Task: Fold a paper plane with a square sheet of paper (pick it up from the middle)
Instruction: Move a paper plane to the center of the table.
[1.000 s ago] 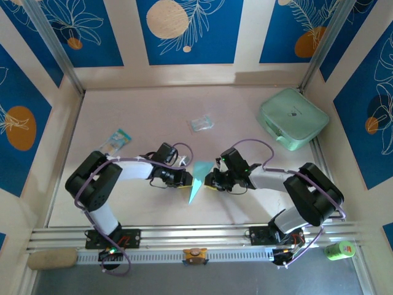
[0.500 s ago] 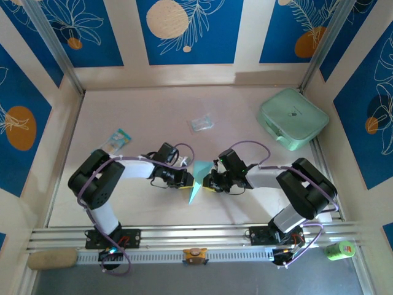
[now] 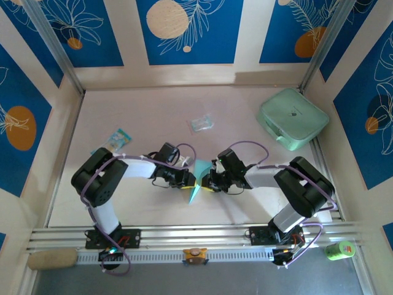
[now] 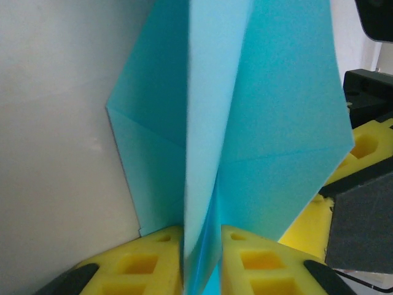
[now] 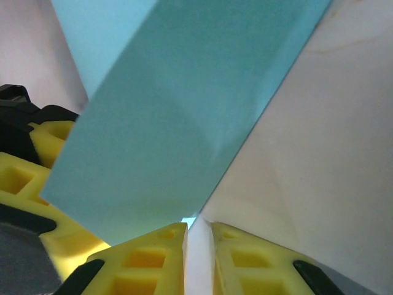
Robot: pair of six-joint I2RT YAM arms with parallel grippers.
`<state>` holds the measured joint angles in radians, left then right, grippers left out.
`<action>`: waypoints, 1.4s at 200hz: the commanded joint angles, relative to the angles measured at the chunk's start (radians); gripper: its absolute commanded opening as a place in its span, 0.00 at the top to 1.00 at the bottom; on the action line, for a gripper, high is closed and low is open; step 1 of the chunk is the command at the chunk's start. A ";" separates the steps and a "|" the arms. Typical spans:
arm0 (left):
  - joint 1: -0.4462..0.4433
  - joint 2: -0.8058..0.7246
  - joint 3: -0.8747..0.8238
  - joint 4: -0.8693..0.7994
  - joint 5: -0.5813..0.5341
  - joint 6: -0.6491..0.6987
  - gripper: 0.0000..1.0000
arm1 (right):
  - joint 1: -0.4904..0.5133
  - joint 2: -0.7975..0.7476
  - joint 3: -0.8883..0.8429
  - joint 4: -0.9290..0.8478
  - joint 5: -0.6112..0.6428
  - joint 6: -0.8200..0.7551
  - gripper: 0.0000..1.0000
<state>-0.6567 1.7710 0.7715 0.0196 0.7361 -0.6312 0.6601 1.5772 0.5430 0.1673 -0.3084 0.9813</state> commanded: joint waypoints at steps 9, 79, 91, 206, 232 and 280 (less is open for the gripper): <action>-0.015 0.004 0.025 0.018 0.026 -0.004 0.86 | 0.006 0.013 0.010 0.009 -0.025 0.013 0.84; -0.047 -0.162 0.077 -0.234 -0.314 0.059 0.97 | -0.017 -0.110 0.005 -0.114 0.071 -0.011 0.84; -0.054 -0.187 0.090 -0.288 -0.394 0.062 0.97 | -0.020 -0.135 0.005 -0.140 0.090 -0.015 0.84; -0.085 -0.234 0.116 -0.464 -0.697 0.040 0.98 | -0.013 -0.173 0.036 -0.150 0.092 -0.015 0.83; -0.096 -0.240 0.105 -0.440 -0.670 0.031 0.98 | -0.011 -0.172 0.047 -0.102 0.065 0.010 0.81; -0.120 -0.240 0.079 -0.419 -0.655 0.022 0.97 | 0.008 -0.107 0.116 -0.027 0.035 0.057 0.64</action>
<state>-0.7601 1.5497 0.8688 -0.4133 0.0597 -0.5964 0.6525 1.4265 0.6029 0.0887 -0.2333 1.0142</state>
